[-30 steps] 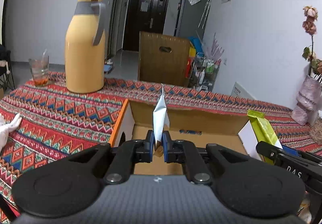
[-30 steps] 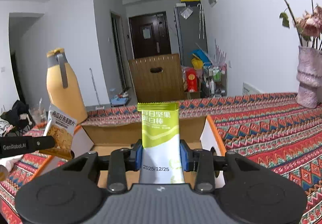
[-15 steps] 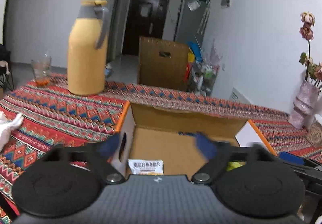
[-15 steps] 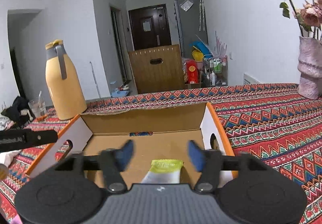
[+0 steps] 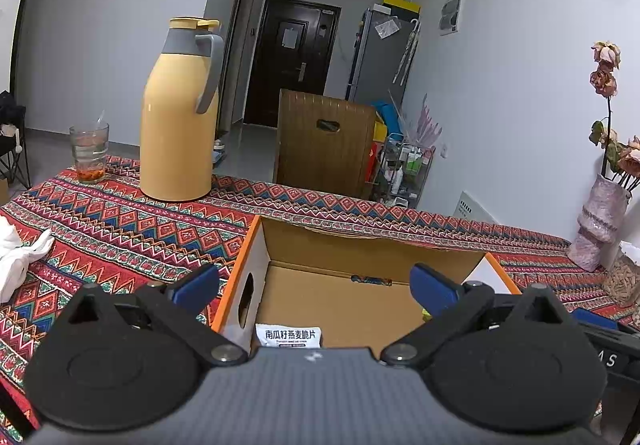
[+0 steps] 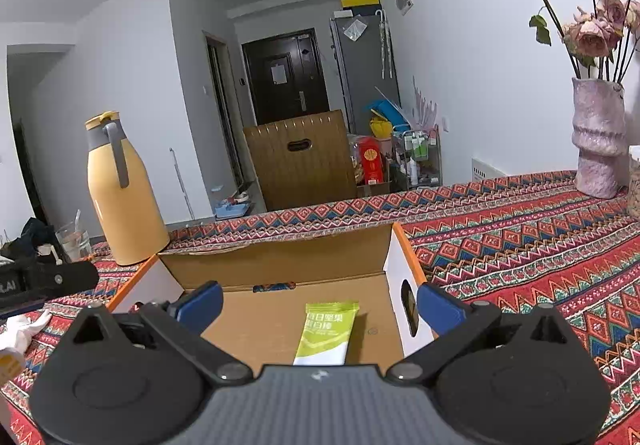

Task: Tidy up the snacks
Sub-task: 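Open both grippers to drop the packets into the orange box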

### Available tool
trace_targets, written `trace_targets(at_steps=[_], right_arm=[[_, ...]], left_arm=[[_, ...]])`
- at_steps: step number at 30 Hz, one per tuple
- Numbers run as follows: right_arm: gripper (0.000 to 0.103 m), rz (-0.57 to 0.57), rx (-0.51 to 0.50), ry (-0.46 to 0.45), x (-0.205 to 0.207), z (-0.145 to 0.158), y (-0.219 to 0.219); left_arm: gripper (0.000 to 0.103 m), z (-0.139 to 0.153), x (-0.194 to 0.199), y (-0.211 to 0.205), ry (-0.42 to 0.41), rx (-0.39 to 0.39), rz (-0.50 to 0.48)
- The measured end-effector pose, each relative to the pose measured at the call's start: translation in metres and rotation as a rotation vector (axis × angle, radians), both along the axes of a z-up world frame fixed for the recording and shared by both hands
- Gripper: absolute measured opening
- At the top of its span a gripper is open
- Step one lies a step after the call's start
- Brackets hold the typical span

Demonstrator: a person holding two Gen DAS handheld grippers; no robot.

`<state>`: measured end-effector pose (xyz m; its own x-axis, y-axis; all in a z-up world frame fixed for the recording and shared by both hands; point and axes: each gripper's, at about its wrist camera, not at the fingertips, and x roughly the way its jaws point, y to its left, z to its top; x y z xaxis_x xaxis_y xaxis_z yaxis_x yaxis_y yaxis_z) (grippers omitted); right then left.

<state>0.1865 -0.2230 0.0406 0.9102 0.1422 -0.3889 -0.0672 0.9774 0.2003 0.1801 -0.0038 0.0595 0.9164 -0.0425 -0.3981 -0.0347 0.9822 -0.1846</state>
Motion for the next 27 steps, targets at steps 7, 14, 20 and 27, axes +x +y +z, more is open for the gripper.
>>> trace_targets(at_steps=[7, 14, 20, 27], right_arm=[[0.103, -0.002, -0.010, -0.007, -0.005, 0.004, -0.001], [0.103, -0.008, -0.025, -0.032, -0.011, 0.015, 0.001], [0.103, -0.007, -0.033, -0.069, -0.028, 0.032, 0.002], [0.103, -0.001, -0.044, -0.082, -0.057, 0.040, 0.000]], left_arm=[[0.103, 0.002, -0.003, -0.001, -0.017, 0.000, -0.018], [0.103, 0.014, -0.013, -0.005, -0.039, 0.015, -0.021], [0.103, 0.029, -0.036, -0.008, -0.081, 0.037, -0.011], [0.103, 0.038, -0.067, -0.002, -0.102, 0.037, 0.000]])
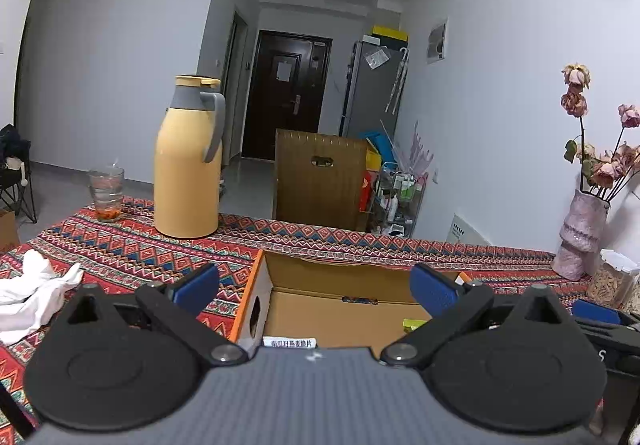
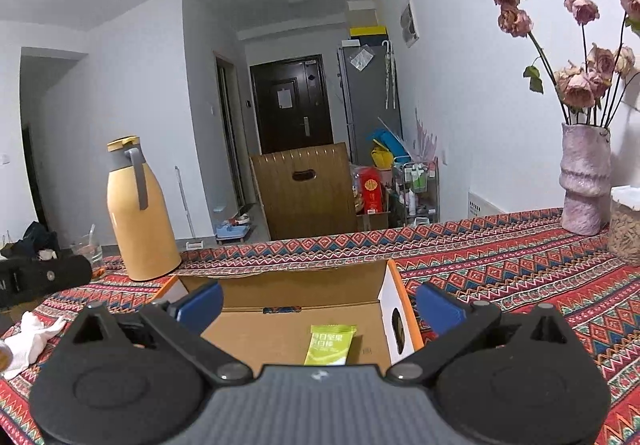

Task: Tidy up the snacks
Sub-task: 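Open both grippers to drop the packets into the orange box, then move both grippers back toward the snack pile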

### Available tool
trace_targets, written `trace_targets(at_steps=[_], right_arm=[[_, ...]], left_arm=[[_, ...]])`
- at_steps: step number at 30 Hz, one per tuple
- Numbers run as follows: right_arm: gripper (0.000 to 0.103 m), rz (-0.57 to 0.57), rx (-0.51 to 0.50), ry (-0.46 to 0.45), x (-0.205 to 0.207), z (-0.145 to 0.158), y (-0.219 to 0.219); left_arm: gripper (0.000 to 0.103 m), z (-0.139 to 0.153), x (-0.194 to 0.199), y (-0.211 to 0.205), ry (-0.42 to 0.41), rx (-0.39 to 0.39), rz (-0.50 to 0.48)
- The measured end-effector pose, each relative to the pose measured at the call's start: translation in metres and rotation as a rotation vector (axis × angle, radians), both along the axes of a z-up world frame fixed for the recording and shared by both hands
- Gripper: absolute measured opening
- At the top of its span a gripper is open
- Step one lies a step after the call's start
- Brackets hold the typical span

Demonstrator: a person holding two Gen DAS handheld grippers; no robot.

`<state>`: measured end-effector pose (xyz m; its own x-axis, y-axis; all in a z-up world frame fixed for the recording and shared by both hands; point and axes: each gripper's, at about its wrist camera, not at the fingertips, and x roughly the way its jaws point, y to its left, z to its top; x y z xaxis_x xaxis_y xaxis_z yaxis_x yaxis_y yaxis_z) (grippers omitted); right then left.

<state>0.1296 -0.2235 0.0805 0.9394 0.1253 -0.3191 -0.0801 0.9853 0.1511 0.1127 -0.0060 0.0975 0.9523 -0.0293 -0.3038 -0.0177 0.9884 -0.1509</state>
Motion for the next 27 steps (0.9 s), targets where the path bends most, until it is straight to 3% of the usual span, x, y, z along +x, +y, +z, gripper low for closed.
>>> trace_targets(at_steps=[8, 27], right_arm=[[0.103, 0.004, 0.003, 0.010, -0.035, -0.002, -0.004], [0.103, 0.009, 0.010, 0.086, -0.102, -0.042, -0.021]], left_arm=[[0.103, -0.004, -0.031, 0.006, 0.016, 0.007, 0.009], [0.103, -0.046, -0.090, 0.025, 0.079, 0.026, 0.001]])
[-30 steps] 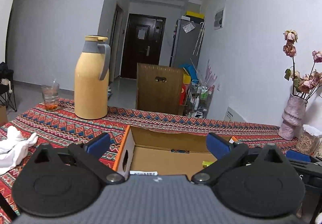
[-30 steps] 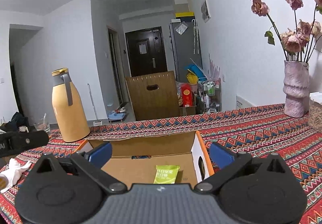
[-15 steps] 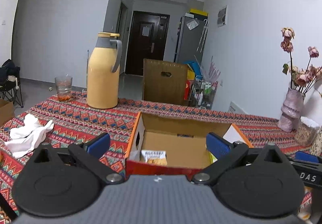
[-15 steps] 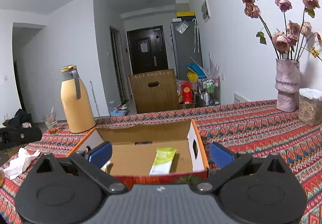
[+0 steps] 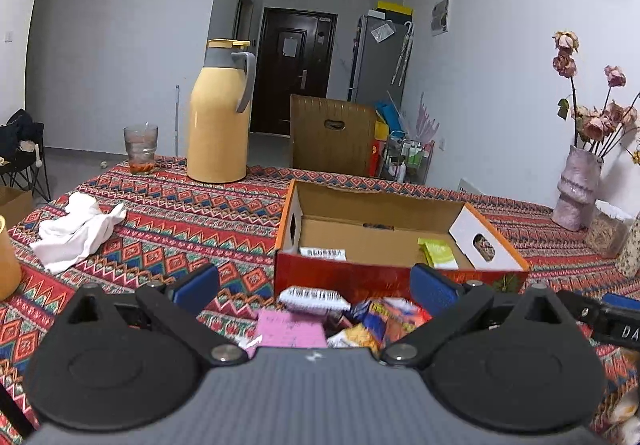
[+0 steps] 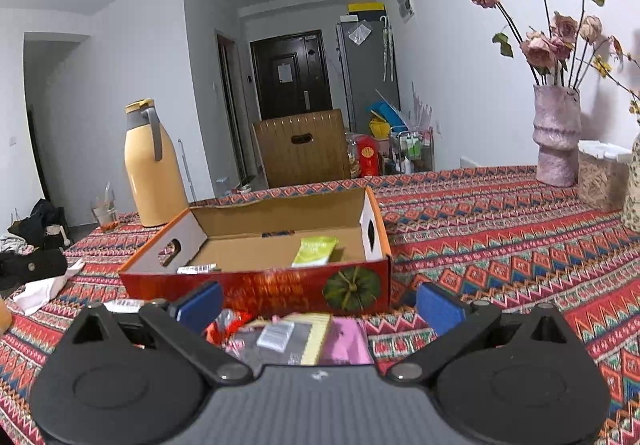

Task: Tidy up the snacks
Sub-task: 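Move both grippers back toward the snack pile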

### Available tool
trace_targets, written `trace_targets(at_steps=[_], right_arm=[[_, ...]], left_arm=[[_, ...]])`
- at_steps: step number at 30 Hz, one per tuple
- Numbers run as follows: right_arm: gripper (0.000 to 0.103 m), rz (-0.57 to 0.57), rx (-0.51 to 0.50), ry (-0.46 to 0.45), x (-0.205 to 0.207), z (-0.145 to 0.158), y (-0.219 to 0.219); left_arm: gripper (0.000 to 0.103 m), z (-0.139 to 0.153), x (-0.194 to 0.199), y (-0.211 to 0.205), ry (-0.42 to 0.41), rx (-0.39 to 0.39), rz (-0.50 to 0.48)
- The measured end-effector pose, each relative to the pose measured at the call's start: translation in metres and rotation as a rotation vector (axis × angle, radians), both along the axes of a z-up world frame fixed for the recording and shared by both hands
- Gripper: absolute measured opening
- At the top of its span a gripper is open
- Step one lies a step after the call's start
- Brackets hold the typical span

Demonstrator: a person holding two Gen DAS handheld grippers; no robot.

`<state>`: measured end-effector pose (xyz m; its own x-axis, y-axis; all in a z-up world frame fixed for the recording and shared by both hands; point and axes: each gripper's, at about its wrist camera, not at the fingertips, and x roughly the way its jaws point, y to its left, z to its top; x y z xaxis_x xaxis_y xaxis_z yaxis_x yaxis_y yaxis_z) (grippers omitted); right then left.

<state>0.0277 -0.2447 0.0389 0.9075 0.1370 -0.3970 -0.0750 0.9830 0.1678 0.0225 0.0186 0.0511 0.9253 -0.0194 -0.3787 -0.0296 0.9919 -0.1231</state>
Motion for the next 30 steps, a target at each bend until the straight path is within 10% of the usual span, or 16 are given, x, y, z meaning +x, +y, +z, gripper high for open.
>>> trace_targets(at_steps=[30], right_arm=[[0.103, -0.006, -0.035, 0.086, -0.042, -0.050, -0.023]], left_arm=[[0.103, -0.043, -0.030, 0.017, 0.068, 0.016, -0.020]])
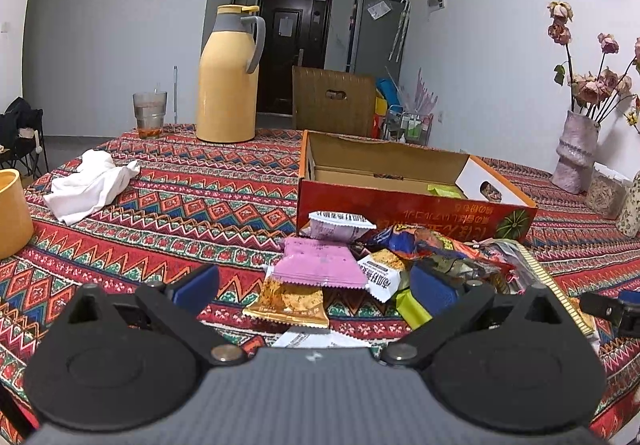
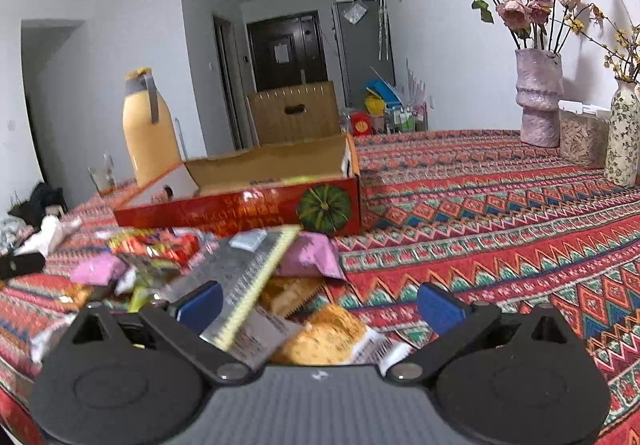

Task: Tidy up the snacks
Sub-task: 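Move both grippers back toward the snack pile, then grasp a white cracker packet with the right gripper while the left grasps another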

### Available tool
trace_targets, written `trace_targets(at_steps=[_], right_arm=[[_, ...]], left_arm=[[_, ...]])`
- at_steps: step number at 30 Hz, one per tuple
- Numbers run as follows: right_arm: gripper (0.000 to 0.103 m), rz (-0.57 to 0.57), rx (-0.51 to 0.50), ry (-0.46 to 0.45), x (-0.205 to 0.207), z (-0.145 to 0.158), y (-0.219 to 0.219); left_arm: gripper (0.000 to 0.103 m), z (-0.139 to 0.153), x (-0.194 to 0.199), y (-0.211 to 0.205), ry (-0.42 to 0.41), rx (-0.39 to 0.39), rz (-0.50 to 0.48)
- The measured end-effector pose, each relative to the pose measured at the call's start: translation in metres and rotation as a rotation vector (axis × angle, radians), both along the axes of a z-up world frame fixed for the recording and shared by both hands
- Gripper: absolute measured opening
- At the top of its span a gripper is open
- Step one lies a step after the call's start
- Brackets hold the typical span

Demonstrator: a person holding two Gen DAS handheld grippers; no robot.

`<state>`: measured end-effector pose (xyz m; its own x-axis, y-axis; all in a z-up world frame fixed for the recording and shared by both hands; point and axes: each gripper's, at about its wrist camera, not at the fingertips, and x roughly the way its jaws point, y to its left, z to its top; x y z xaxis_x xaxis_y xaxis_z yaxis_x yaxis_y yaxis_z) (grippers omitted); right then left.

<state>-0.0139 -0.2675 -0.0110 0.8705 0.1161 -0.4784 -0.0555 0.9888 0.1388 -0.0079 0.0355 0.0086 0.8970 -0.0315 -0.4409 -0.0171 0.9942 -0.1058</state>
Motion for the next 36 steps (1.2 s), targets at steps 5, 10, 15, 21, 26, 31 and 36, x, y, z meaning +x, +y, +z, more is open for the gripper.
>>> trace_targets(at_steps=[5, 10, 15, 21, 26, 31, 36], right_arm=[[0.103, -0.020, -0.043, 0.046, 0.000, -0.010, -0.009], [0.103, 0.015, -0.081, 0.080, 0.004, -0.017, -0.010], [0.102, 0.058, -0.154, 0.096, 0.018, -0.026, 0.004], [0.082, 0.103, -0.158, 0.107, 0.027, -0.030, 0.006], [0.070, 0.119, -0.139, 0.098, 0.022, -0.030, 0.005], [0.053, 0.109, -0.092, 0.072, 0.014, -0.026, 0.000], [0.031, 0.078, -0.022, 0.035, 0.008, -0.019, -0.007]], left_arm=[[0.103, -0.002, 0.001, 0.001, 0.010, -0.001, 0.001], [0.103, -0.003, 0.000, -0.001, 0.015, -0.001, -0.001], [0.103, -0.004, 0.000, -0.002, 0.024, 0.001, -0.001], [0.103, -0.009, -0.001, -0.002, 0.043, 0.003, 0.001], [0.103, -0.011, 0.002, -0.002, 0.055, 0.001, 0.001], [0.103, -0.013, 0.003, -0.001, 0.067, -0.005, 0.005], [0.103, -0.018, 0.004, 0.002, 0.088, -0.015, 0.017]])
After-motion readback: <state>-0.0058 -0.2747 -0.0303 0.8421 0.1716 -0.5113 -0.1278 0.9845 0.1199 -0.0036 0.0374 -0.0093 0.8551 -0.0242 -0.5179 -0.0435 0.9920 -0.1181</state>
